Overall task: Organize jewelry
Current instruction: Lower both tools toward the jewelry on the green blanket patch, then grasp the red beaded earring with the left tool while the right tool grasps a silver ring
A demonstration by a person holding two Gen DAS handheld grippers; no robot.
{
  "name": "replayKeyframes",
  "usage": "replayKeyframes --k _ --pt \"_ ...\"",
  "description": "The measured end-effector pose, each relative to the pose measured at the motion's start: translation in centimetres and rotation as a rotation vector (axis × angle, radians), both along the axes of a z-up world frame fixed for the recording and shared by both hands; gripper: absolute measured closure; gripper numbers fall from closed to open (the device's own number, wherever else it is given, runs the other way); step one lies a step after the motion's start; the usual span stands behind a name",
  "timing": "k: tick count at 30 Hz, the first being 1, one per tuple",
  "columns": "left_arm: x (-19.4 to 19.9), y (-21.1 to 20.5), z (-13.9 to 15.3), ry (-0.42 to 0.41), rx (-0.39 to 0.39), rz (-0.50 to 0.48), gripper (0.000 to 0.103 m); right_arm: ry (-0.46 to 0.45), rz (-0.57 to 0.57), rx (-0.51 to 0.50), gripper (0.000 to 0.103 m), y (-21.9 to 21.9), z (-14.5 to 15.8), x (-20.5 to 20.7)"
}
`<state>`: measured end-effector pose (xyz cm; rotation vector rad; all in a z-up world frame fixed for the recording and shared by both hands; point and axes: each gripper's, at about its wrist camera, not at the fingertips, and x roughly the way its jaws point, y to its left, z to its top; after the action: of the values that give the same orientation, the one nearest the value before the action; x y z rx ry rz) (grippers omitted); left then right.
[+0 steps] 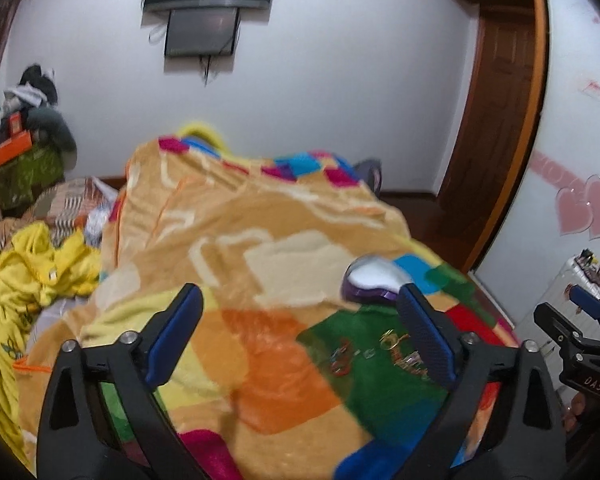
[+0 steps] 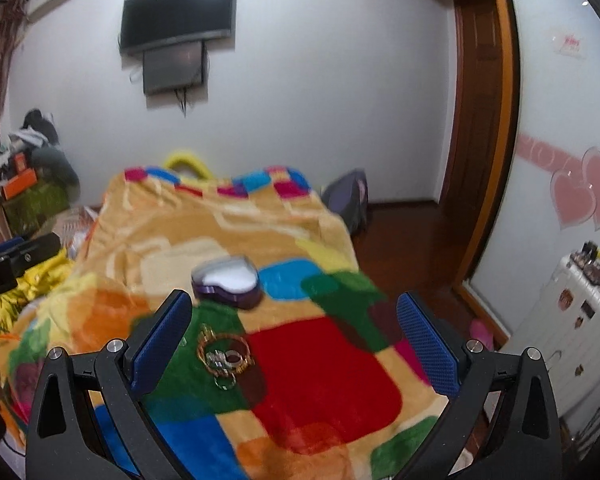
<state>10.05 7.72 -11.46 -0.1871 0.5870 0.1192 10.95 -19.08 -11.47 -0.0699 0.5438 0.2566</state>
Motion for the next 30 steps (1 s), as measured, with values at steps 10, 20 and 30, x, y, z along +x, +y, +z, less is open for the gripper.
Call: replayKeyframes --k 10,20,30 --pt "3.5 0.8 -6.1 0.216 -0.020 -0.057 0.021 0.217 0.096 0.002 0.006 1.0 -5.5 2.7" --pt "5.3 -1.3 -8.8 0.301 -0.034 -0.174 0.047 0.320 0.247 -0.003 0.038 3.8 -8.4 2.9" --pt "6.7 -3.2 -10.8 0.367 -0.065 -0.277 0.071 0.348 0.289 0.002 0.068 4.6 -9.3 3.6"
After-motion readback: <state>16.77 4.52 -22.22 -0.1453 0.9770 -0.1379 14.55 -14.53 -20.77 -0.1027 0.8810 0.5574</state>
